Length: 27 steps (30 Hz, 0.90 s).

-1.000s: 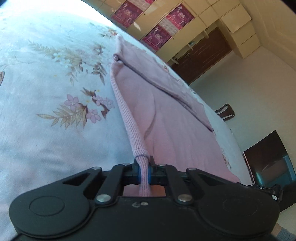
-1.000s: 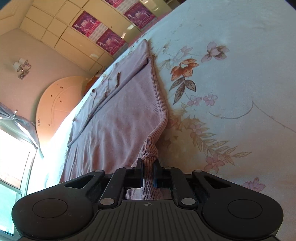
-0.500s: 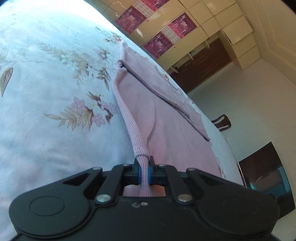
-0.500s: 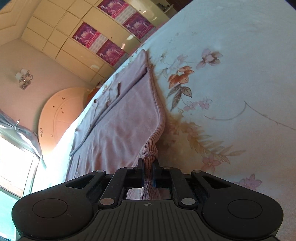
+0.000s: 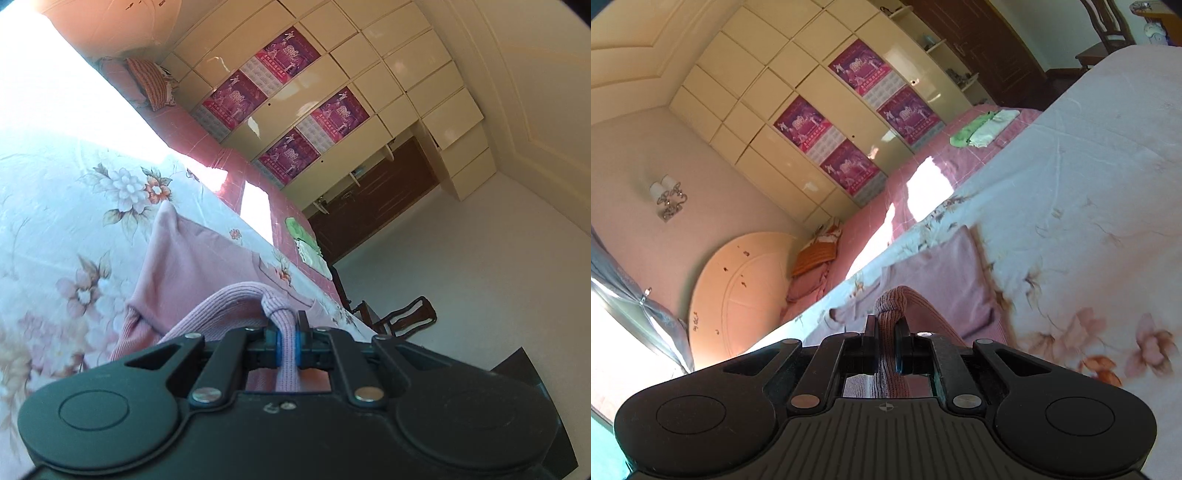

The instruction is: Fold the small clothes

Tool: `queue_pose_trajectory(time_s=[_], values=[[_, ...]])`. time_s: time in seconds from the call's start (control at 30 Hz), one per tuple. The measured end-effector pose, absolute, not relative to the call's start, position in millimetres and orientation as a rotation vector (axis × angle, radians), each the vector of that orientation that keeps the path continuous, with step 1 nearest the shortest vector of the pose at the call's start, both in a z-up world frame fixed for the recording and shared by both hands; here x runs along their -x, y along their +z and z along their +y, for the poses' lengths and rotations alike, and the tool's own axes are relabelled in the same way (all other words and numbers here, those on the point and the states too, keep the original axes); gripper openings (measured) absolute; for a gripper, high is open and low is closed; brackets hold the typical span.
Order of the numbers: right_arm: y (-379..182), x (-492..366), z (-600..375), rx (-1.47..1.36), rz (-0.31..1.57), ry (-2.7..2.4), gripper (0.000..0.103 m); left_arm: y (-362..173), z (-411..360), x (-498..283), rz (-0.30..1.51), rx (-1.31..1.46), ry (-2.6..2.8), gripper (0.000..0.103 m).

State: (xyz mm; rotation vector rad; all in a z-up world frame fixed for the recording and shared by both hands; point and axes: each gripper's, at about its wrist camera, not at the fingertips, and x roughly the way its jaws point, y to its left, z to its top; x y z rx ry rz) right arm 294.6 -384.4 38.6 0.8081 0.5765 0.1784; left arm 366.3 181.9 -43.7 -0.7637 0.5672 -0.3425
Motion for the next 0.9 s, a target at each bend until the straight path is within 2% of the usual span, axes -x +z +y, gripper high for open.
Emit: queue_pose_trajectory(time_s=[0.17,0.4,0.43,0.47,0.5,0.53,0.57,0.63,0.73,0.9], values=[[16,-399,-387,-0.827,0.636,0.158,0.007,-63,179,-460,0.646,0.732,-0.297,0.005],[-68,-503,-391,-0.852,0.764,0.122,0.007,-105,169,-541,0.772,0.633,-0.254,0.006],[-77,-508,-392,-0.862,0.757,0.132,0.008,-109,170,-545,0.781,0.63,-0.245,0.01],[-84,-512,-396,-0.877,0.752,0.128,0.018,-112,173,-547,0.771,0.645,-0.243,0.023],[-88,-512,-402,-0.895,0.734,0.109,0.035,-112,177,-543,0.737,0.656,-0.256,0.031],[-87,-508,-407,-0.899,0.681,0.094,0.073,-109,181,-539,0.696,0.652,-0.256,0.052],[-84,-503,-411,-0.874,0.624,0.093,0.078,-106,182,-536,0.667,0.628,-0.251,0.057],[-79,-505,-415,-0.803,0.624,0.119,0.078,-101,181,-540,0.671,0.528,-0.254,0.055],[-72,-514,-395,-0.561,0.668,0.156,0.056,-97,167,-555,0.721,0.313,-0.269,0.053],[-79,-530,-350,-0.251,0.717,0.182,0.052,-108,129,-577,0.807,0.033,-0.287,0.051]])
